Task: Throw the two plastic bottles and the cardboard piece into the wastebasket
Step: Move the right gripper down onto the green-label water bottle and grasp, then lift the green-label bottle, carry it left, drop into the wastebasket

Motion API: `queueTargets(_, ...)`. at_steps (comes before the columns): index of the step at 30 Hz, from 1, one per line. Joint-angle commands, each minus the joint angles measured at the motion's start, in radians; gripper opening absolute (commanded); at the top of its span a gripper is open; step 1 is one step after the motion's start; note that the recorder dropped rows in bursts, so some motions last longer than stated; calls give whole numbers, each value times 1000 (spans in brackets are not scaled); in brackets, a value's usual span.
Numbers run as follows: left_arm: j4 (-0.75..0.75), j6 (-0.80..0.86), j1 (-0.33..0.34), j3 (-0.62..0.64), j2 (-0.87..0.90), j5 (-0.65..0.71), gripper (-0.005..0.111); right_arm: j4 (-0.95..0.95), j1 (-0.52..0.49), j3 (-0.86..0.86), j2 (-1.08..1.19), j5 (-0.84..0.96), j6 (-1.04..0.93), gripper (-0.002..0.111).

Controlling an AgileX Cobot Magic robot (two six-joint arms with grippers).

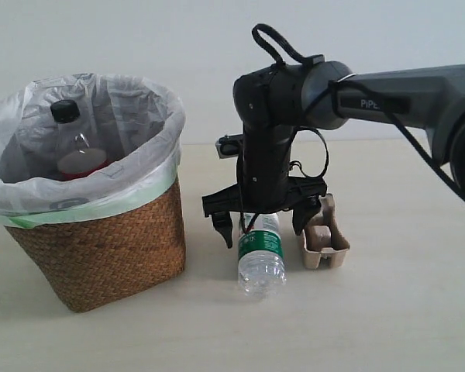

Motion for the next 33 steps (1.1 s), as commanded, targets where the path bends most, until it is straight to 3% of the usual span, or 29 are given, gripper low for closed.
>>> queueTargets(1, -10, -9, 3, 4, -6, -3, 4, 8, -2, 1, 17, -35, -16, 92)
queueTargets(3, -10, -9, 3, 4, -6, -3, 4, 12, -2, 1, 27, -49, -19, 90)
queueTargets(5, -10, -9, 3, 4, -6, -3, 4, 14, -2, 1, 37, -64, -19, 79)
queueTargets(11, -10, -9, 3, 4, -6, -3, 4, 12, -2, 1, 59, -61, -15, 38)
queueTargets(15, -10, -9, 3, 4, -6, -3, 4, 9, -2, 1, 59, -58, -15, 2)
queueTargets(25, -10, -9, 3, 4, -6, -3, 4, -56, -2, -6, -67, -5, -11, 0)
queueTargets(33, -8, -9, 3, 4, -6, -3, 4, -294, -2, -6, -290, 30, 98, 0)
